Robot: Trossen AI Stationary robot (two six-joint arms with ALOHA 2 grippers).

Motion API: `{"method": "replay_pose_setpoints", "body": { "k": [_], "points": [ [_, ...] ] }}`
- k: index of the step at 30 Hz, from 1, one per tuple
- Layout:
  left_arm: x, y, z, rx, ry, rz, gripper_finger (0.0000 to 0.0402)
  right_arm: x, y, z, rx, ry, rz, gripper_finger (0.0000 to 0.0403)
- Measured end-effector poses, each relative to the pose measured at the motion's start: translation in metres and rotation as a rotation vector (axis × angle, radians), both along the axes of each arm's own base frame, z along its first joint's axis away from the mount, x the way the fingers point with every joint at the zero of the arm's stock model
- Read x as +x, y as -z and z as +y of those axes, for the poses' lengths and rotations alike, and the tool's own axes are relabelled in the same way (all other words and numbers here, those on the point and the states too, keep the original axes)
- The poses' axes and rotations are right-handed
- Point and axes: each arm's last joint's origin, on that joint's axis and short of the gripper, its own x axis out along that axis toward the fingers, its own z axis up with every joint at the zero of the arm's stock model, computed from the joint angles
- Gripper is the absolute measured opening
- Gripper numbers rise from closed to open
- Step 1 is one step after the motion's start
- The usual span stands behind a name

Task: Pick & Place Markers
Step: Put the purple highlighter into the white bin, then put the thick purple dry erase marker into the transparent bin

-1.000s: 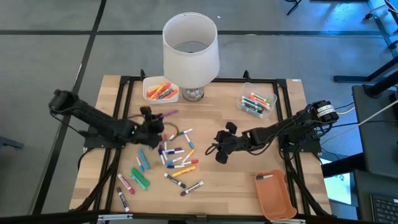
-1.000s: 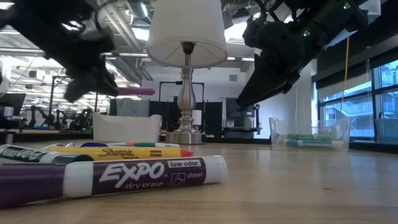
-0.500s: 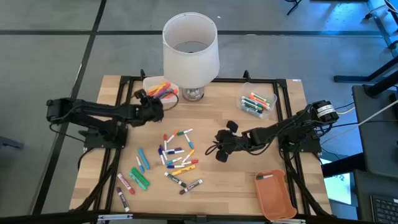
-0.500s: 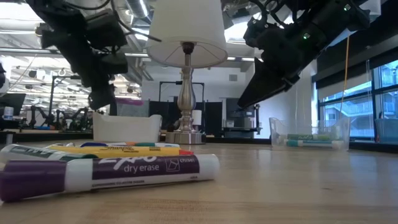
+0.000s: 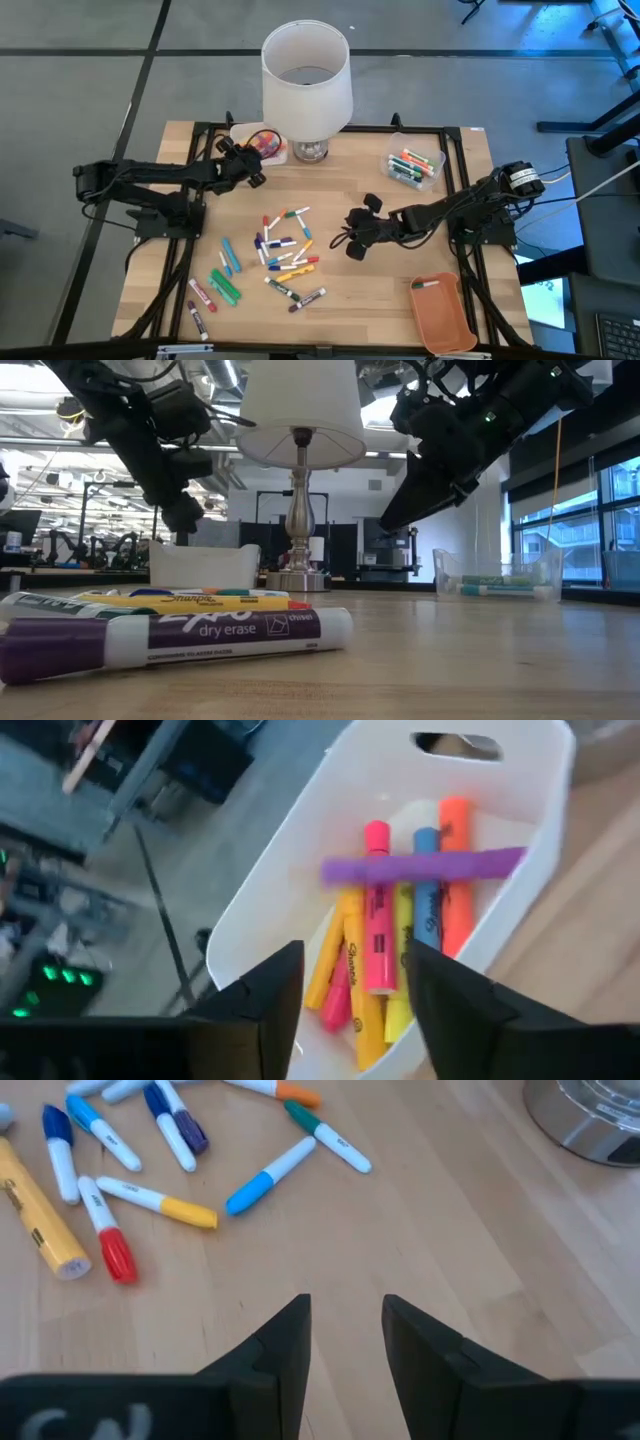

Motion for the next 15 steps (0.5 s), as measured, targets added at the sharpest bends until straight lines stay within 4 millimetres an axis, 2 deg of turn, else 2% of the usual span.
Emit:
{"method": "replay_pose_setpoints", "body": {
  "k": [2,5,7,10,15],
  "points": [
    [0.001,0.0,-0.003,-0.024,-0.031,-0.082,0.0181,0.002,-0.001,0.002,0.063,-0.055,-0.015,0.0126],
    [0.006,0.002,-0.014,-0.092,-0.039,-0.211,0.0179,0.008,-0.007,0.013,0.25,-0.295,-0.06,0.0126],
    [0.01,0.002,-0.025,-0.145,0.002,-0.261,0.017,0.012,-0.013,0.021,0.305,-0.394,-0.128,0.0126],
    [0.015,0.005,-0.046,-0.254,0.113,-0.277,0.0154,0.014,-0.009,0.034,0.182,-0.418,-0.155,0.0127],
    [0.009,0.015,-0.088,-0.451,0.309,-0.144,0.014,0.029,0.007,0.061,0.069,-0.549,-0.101,0.0144]
  ]
}}
